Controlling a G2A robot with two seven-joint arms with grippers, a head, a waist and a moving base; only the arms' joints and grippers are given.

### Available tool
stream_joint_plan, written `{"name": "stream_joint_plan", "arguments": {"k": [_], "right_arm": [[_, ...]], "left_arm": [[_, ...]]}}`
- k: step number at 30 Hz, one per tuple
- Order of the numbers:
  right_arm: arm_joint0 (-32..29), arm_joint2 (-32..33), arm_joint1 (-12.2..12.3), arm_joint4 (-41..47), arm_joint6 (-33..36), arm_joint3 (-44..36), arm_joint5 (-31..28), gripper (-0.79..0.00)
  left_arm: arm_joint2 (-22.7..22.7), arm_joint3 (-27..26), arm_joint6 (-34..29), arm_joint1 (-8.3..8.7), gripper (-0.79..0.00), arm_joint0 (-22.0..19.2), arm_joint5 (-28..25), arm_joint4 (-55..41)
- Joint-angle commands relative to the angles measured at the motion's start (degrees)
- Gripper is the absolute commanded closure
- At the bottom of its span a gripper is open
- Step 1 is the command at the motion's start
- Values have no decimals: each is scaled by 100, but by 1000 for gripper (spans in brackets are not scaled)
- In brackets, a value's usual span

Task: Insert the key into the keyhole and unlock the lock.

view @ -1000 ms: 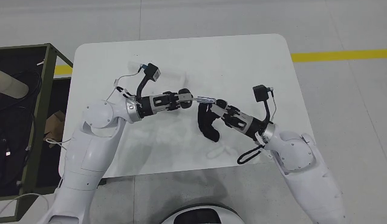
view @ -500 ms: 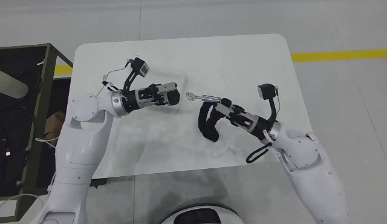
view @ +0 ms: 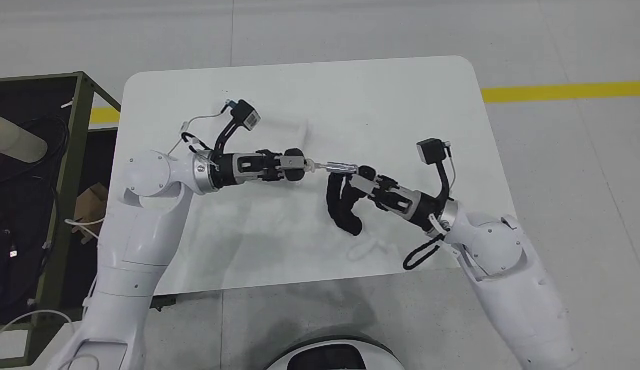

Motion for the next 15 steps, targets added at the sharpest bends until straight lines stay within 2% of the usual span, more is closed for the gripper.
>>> {"name": "stream_joint_plan", "arguments": {"k": [1,15], "right_arm": [[5,-9,-3,-18,-8,0,10,0],[-20,21,-10,-162,-79,-13,56,0]], "left_arm": [[16,-17,-20,-1,0,6,11,-12],[61,-116,87,1,0,28,73,188]]}}
